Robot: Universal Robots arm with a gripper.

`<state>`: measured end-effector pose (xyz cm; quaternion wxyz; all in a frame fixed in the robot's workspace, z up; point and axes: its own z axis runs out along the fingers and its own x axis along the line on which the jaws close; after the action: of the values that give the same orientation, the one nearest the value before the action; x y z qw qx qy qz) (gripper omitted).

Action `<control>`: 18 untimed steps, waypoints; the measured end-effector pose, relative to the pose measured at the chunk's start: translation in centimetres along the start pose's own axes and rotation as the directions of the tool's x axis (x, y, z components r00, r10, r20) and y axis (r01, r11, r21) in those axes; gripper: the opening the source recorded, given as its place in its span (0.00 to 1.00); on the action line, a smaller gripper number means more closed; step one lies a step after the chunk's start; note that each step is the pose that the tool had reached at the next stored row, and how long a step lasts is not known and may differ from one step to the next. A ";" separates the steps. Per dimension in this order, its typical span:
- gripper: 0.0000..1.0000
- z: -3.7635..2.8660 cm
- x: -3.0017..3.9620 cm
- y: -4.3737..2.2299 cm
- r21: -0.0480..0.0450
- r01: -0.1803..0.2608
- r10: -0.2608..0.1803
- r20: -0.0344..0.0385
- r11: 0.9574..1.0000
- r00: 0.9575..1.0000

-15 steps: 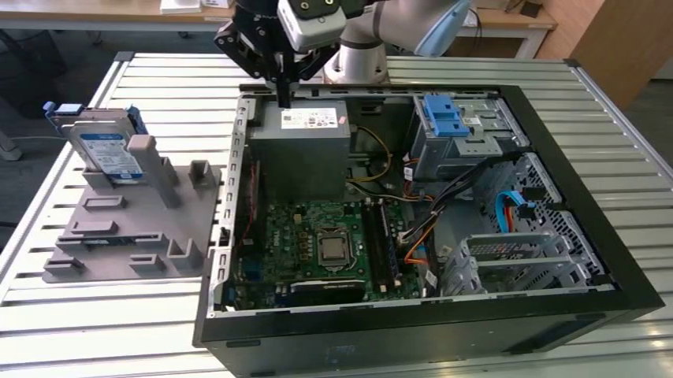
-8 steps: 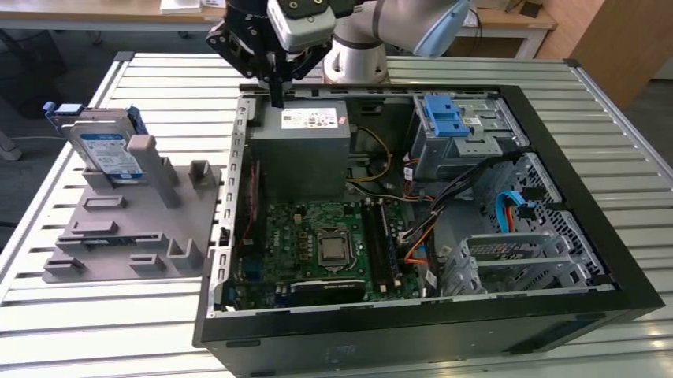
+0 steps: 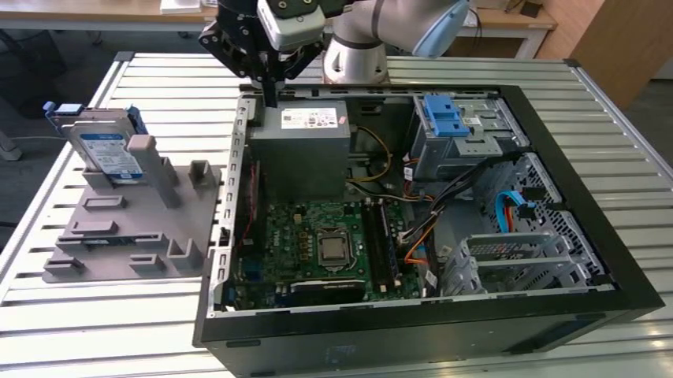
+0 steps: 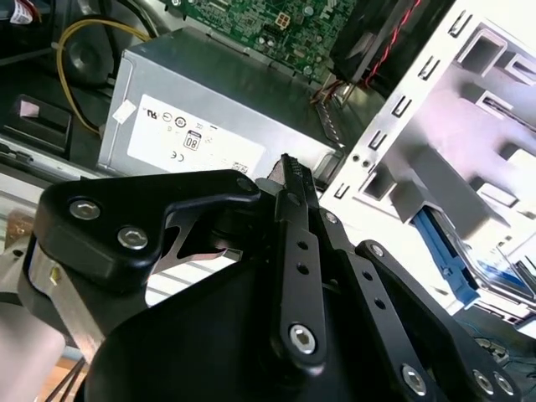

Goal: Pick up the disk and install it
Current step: 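Reach for the disk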

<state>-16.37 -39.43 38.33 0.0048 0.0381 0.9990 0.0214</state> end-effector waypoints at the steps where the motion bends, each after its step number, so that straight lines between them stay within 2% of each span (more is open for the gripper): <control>1: 0.11 0.01 0.07 0.01 0.000 0.000 0.000 0.000 1.000 1.000; 18: 0.11 0.15 0.54 0.05 0.000 0.000 0.000 -0.004 1.000 1.000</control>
<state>-16.90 -39.34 38.18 0.0026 0.0381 0.9990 0.0213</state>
